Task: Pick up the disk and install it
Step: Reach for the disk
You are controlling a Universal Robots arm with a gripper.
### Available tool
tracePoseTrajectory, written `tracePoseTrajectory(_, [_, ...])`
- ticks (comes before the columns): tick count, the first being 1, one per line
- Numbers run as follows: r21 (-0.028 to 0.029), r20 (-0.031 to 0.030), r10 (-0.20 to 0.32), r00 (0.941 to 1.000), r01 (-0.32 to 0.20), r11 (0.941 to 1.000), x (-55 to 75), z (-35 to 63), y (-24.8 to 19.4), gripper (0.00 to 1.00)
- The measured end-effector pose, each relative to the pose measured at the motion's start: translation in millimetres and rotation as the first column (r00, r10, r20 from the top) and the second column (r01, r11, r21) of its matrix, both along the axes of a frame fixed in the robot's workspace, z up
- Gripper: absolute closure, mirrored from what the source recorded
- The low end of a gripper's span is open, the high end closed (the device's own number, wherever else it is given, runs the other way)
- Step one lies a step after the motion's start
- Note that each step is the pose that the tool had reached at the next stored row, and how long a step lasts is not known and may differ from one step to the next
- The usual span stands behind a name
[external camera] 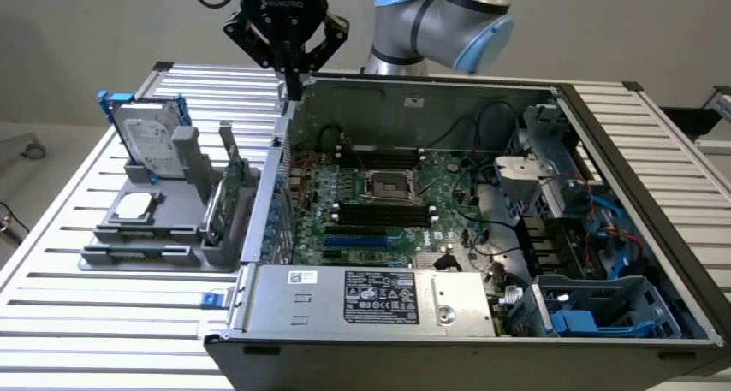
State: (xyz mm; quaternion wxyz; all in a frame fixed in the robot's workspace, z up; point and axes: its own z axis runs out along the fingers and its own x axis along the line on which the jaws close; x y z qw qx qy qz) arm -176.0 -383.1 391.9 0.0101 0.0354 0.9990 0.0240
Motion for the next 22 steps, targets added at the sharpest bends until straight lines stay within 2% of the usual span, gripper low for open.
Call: tracePoseTrajectory(22, [0.0036,-0.0034,0.000,1.0000,0.000,1.0000,-100.0,-6.0,16.6,0.89])
